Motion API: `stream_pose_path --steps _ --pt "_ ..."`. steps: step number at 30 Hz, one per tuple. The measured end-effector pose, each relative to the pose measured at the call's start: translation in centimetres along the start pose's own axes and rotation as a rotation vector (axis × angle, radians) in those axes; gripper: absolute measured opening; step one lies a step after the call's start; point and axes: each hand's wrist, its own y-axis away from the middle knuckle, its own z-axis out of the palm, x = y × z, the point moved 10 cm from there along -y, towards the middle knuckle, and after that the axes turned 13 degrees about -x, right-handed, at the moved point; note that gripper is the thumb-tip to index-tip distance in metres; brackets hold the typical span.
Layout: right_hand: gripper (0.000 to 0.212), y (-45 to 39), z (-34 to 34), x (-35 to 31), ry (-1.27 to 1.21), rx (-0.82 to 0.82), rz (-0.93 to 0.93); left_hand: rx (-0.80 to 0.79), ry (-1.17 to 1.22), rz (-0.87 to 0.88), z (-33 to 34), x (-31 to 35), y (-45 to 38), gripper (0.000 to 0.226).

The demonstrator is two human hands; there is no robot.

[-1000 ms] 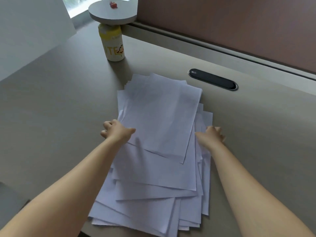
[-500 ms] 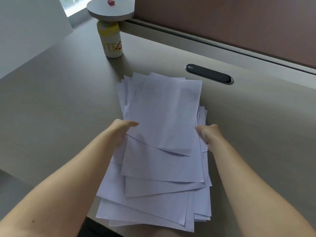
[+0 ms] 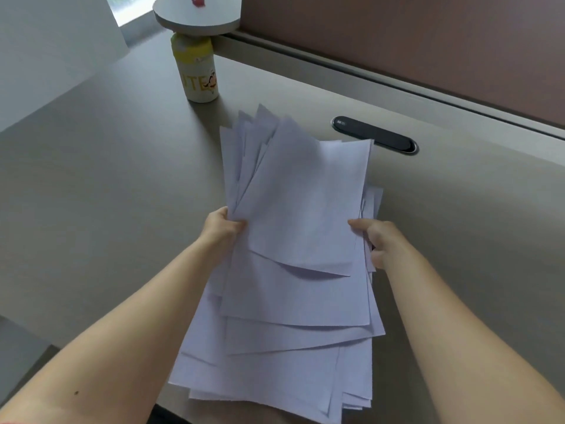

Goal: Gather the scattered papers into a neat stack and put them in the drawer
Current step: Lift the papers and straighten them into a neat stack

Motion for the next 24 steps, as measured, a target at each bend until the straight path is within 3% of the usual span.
stream_pose_path --steps 2,4,7,13,18,24 --pt "0.025 0.5 0.7 0.8 -0.031 -0.070 0.056 -0.008 0.043 0.072 -0.6 0.7 0.4 0.020" --pt "0.011 0.5 2.1 1.0 -0.036 -0.180 0.067 -0.009 0.072 0.126 -1.7 1.7 0.9 0.027" --pt "0.009 0.6 3.6 -0.9 -0.016 -0.235 -0.040 0.022 0.036 0.204 -3.6 4.1 2.0 0.027" --pt "0.038 4.4 5.7 -10.1 0.040 -0.190 -0.424 0.114 0.057 0.371 -6.0 11.1 4.9 0.024" --pt "0.018 8.0 6.7 -15.5 0.006 -0.225 -0.589 -0.024 0.175 0.466 -6.6 16.6 6.8 0.026" --pt "0.022 11.4 7.2 -19.4 -0.067 -0.267 -0.721 -0.106 0.231 0.581 -6.8 21.0 8.9 0.025"
